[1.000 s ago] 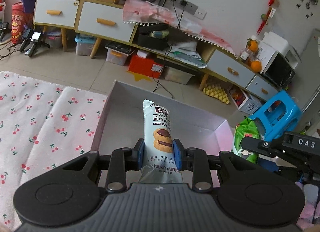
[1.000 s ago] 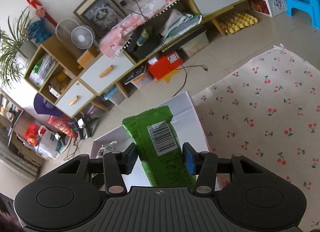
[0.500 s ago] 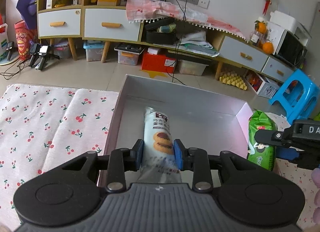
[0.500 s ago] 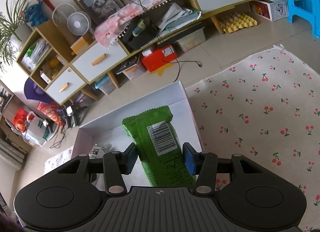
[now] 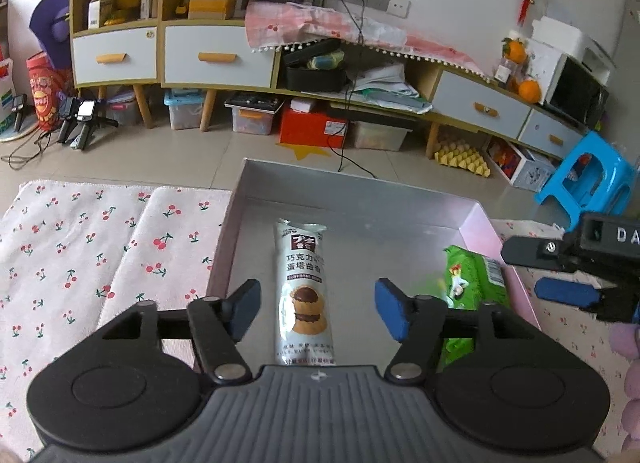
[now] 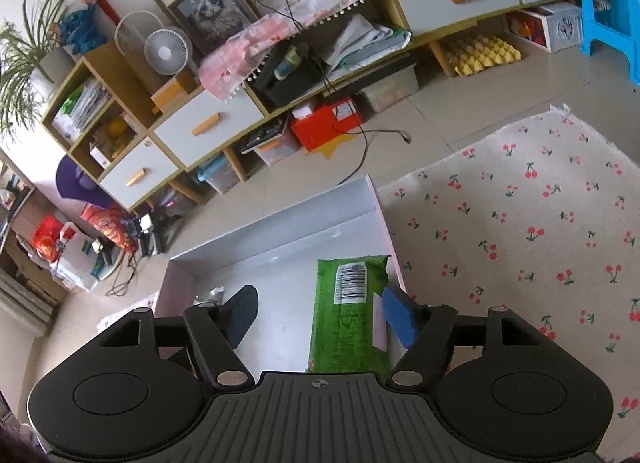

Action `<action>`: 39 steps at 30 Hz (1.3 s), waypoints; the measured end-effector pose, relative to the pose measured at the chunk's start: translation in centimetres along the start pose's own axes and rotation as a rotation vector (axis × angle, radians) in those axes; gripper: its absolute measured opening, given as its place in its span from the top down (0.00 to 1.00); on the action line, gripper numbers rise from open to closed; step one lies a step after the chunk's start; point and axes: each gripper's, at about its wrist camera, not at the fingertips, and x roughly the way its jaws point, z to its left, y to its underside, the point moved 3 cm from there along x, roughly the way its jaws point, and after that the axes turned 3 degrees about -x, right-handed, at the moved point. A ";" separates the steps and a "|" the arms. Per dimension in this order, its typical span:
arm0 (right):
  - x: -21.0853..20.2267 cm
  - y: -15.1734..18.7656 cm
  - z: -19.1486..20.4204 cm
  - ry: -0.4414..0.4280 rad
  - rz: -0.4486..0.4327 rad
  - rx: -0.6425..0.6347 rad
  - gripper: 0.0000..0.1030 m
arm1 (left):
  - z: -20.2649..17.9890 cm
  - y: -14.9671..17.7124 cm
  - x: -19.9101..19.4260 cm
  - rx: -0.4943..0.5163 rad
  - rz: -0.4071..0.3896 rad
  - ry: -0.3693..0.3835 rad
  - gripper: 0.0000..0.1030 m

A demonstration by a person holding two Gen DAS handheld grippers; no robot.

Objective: Organize snacks
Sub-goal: 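Lower packets into the pink box and open both tools, then grasp the clear rice-cake packet with the left tool while the right tool grasps the gold bar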

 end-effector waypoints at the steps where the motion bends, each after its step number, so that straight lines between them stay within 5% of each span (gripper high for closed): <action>1: -0.2 0.0 0.1 0.004 0.000 -0.007 0.28 | -0.3 0.0 -0.2 0.015 -0.001 0.000 0.36; 17: -6.4 0.0 0.8 0.076 0.009 -0.093 0.13 | -0.1 0.2 -4.5 -0.012 0.021 -0.031 0.04; 30: -10.1 2.9 1.6 0.115 0.118 -0.189 0.10 | 0.1 1.5 -7.8 0.031 0.116 -0.115 0.01; 39: -10.7 5.3 1.9 0.107 0.144 -0.249 0.09 | 1.1 3.7 -9.1 0.022 0.095 -0.092 0.01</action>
